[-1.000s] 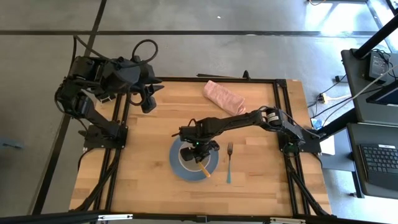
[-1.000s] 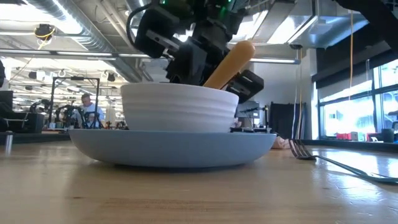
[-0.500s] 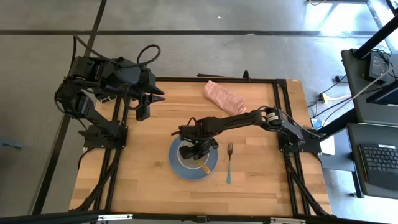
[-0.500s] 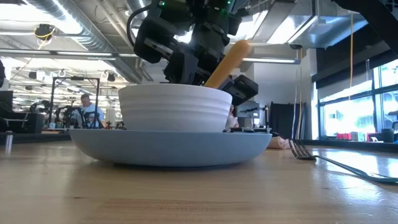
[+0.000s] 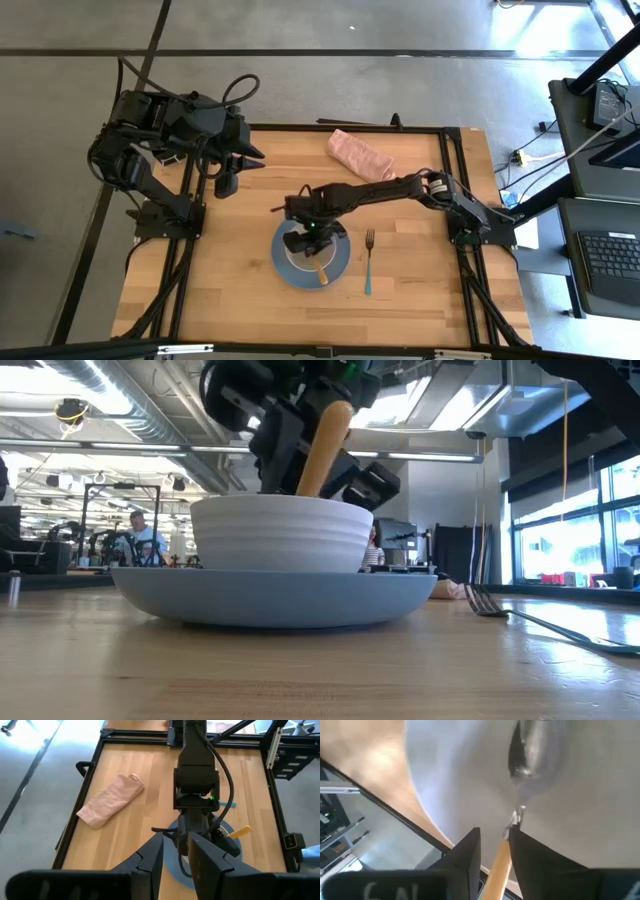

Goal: Set table place
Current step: Return to Home Position

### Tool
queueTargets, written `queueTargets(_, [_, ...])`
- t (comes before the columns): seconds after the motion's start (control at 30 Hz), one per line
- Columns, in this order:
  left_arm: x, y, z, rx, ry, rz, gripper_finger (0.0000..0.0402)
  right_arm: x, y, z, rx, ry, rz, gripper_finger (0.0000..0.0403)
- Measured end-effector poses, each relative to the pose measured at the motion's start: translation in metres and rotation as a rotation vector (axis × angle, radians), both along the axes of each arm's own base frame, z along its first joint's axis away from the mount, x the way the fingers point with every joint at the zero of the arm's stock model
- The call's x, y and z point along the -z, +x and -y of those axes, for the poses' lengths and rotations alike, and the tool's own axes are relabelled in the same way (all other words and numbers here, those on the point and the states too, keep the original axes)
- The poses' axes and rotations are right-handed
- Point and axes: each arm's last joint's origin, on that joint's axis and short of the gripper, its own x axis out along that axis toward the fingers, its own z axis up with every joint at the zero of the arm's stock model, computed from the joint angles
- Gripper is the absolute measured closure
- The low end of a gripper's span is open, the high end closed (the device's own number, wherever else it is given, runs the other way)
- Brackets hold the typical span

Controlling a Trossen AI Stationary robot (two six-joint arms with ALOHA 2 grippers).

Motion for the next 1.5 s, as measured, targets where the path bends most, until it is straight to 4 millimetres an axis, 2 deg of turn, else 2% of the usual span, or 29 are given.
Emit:
queueTargets(0.1, [0.000, 0.000, 0.000, 0.000, 0.000, 0.000, 0.0319, -0.007, 0.003, 0.004, -0.021, -0.009, 0.036, 0.0300])
queueTargets(0.27, [0.000, 0.000, 0.000, -0.014, -0.014, 0.002, 0.0319, -0.032, 0.011, 0.012, -0.036, -0.020, 0.142, 0.0300])
queueTargets(0.43, [0.001, 0.002, 0.002, -0.028, -0.037, 0.002, 0.0319, -0.087, 0.017, 0.015, -0.122, -0.067, 0.345, 0.0299])
queueTargets(0.57, [0.001, 0.002, 0.005, -0.008, -0.035, 0.001, 0.0319, -0.142, 0.007, 0.016, -0.180, -0.181, 0.530, 0.0299])
queueTargets(0.67, [0.001, 0.002, 0.007, 0.001, -0.034, 0.002, 0.0319, -0.176, -0.018, 0.020, -0.170, -0.230, 0.628, 0.0299])
queueTargets(0.73, [0.001, 0.001, 0.008, 0.006, -0.033, 0.002, 0.0319, -0.201, -0.041, 0.023, -0.169, -0.286, 0.646, 0.0299])
queueTargets(0.93, [0.001, 0.001, 0.008, 0.006, -0.031, 0.002, 0.0319, -0.275, -0.109, 0.027, -0.164, -0.385, 0.846, 0.0299])
queueTargets(1.03, [0.000, 0.001, 0.009, 0.009, -0.043, 0.003, 0.0319, -0.305, -0.142, 0.028, -0.133, -0.380, 0.941, 0.0299])
queueTargets(1.13, [-0.002, -0.006, 0.012, -0.004, -0.149, 0.023, 0.0319, -0.325, -0.171, 0.028, -0.109, -0.375, 0.995, 0.0299])
queueTargets(1.3, [-0.015, -0.041, 0.010, -0.115, -0.335, 0.114, 0.0319, -0.348, -0.219, 0.027, -0.191, -0.456, 1.110, 0.0299])
queueTargets(1.4, [-0.024, -0.072, 0.007, -0.140, -0.388, 0.186, 0.0319, -0.356, -0.252, 0.029, -0.235, -0.532, 1.127, 0.0299])
queueTargets(1.5, [-0.031, -0.107, 0.005, -0.094, -0.398, 0.257, 0.0319, -0.359, -0.286, 0.031, -0.225, -0.613, 1.081, 0.0299])
